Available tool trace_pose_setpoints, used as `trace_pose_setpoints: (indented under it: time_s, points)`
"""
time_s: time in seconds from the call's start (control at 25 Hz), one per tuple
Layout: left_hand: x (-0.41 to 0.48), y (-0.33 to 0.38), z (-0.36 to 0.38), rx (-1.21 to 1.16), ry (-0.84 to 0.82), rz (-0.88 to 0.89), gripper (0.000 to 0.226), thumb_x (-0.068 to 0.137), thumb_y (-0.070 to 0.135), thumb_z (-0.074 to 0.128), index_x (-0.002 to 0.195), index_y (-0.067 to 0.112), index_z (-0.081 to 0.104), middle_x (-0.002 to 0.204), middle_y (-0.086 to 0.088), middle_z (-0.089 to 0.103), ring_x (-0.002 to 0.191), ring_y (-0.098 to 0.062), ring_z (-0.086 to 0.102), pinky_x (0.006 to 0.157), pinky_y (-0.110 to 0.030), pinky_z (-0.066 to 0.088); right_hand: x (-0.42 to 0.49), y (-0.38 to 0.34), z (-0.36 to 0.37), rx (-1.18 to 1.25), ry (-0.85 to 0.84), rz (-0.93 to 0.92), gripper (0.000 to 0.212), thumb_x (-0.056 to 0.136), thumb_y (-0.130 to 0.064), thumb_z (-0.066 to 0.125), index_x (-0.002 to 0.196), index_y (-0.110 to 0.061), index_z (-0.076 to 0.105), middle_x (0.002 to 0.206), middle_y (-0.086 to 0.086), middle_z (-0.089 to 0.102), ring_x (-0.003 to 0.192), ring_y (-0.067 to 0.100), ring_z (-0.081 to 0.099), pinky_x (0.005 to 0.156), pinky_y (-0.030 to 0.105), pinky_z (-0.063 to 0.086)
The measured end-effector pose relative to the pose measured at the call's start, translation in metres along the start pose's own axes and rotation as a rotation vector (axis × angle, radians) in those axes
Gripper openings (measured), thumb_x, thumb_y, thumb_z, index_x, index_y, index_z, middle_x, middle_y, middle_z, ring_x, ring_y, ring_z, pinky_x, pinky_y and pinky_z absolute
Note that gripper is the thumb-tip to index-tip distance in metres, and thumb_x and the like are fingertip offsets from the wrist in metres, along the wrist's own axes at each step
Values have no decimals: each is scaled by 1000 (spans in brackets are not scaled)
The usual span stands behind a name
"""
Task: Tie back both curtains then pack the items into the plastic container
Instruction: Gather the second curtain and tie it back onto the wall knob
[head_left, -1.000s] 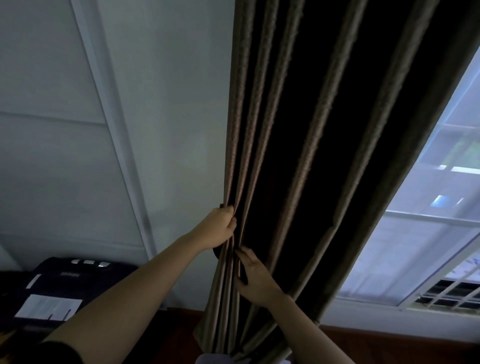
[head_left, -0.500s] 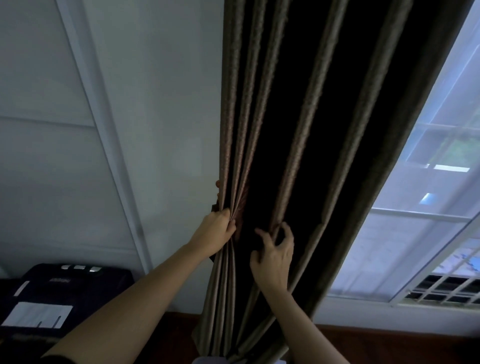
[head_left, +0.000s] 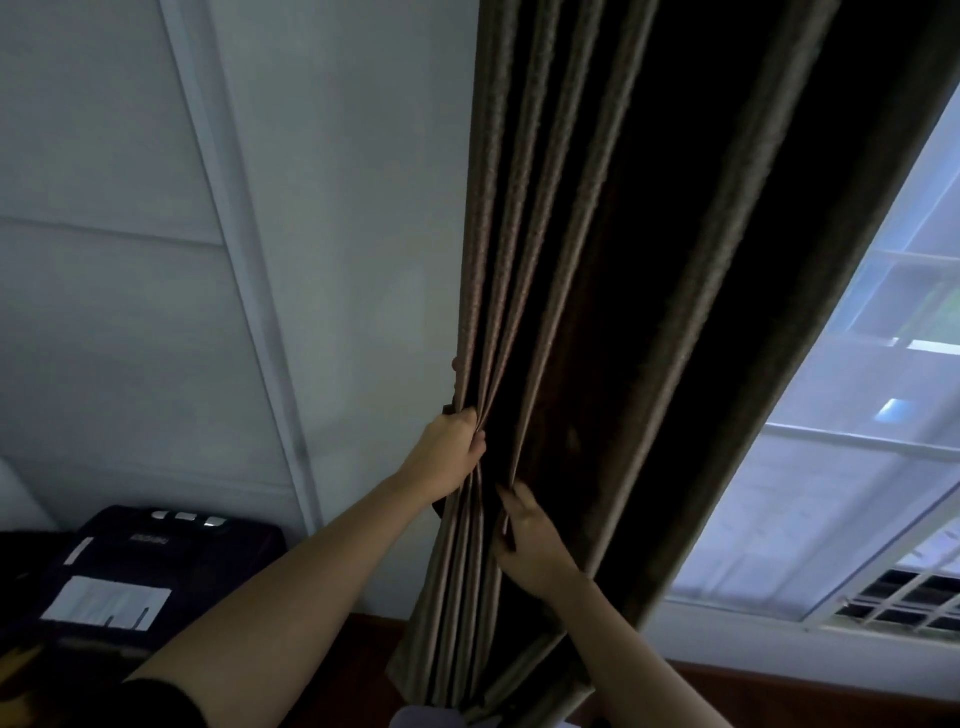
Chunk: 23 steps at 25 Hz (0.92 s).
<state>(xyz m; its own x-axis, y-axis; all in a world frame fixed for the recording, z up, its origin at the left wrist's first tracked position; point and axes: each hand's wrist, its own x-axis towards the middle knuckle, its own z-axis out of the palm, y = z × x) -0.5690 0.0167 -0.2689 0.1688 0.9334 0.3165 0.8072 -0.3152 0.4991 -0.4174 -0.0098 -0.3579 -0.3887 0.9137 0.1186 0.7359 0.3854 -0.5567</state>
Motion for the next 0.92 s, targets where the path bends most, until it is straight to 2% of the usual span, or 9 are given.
trace_pose_setpoints:
  time_s: [0.16, 0.4, 0.48, 0.52, 0.6, 0.68, 0.76, 0.84, 0.92]
  points:
    - [0, 3, 2, -63, -72, 1, 22, 95, 11, 46, 74, 9, 42, 60, 6, 40, 49, -4, 40, 47, -15, 32, -1, -6, 2, 44, -19, -40, 67, 86, -10, 54, 146, -15, 25, 150, -1, 25, 135, 15, 33, 101, 6, 19]
    - [-5, 19, 10, -56, -86, 42, 38, 94, 8, 45, 63, 25, 29, 60, 7, 40, 47, -3, 41, 45, -11, 37, -4, 1, 4, 68, -25, -4, 76, 82, -10, 57, 148, -20, 21, 156, -4, 16, 139, 14, 26, 104, 9, 21]
    - [-9, 18, 18, -66, -29, 53, 21, 94, 9, 46, 76, 17, 42, 61, 10, 39, 48, -2, 41, 44, -12, 35, -5, 1, 3, 71, -22, 0, 75, 83, -14, 57, 148, -20, 20, 157, -5, 12, 142, 14, 21, 108, 12, 21]
    - [-13, 18, 20, -102, 6, 66, 2, 94, 9, 47, 92, 11, 47, 63, 13, 40, 49, -1, 42, 46, -11, 36, -6, -1, 3, 72, -32, 1, 75, 83, -15, 56, 148, -19, 19, 157, -5, 10, 144, 13, 14, 110, 13, 18]
    - [-22, 14, 31, -219, 127, 36, 33, 91, 5, 54, 120, 10, 39, 68, 15, 45, 52, -1, 52, 51, -7, 40, -8, -5, 2, 66, -30, -17, 76, 84, -14, 54, 149, -18, 16, 158, -5, 7, 145, 9, 0, 113, 14, 11]
    - [-31, 13, 39, -455, 278, -15, 50, 85, 0, 62, 117, 25, 32, 79, 11, 56, 65, -1, 63, 58, -6, 46, -11, -8, -2, 84, -44, -57, 75, 85, -10, 52, 149, -15, 13, 153, -11, 6, 144, 7, -7, 115, 15, 7]
    - [-32, 15, 45, -667, 330, -126, 51, 83, -1, 64, 110, 25, 30, 90, 3, 64, 76, -7, 69, 67, -10, 50, -15, -10, -2, 93, -82, -82, 75, 86, -8, 51, 149, -13, 10, 146, -15, 2, 142, 8, -7, 117, 18, 9]
    - [-24, 19, 41, -638, 216, -202, 42, 85, 4, 62, 116, 18, 37, 86, 7, 64, 73, 3, 66, 64, -6, 48, -19, -6, 4, 133, -88, -25, 81, 85, -13, 51, 150, -18, 3, 153, -13, -8, 145, 12, 4, 113, 17, 20]
    - [-14, 27, 30, -453, 1, -192, 8, 88, 10, 57, 95, 13, 53, 65, 7, 54, 47, 8, 54, 48, -5, 39, -22, -4, 10, 177, -92, 35, 86, 84, -17, 52, 150, -24, -3, 156, -11, -16, 142, 15, 18, 102, 13, 29]
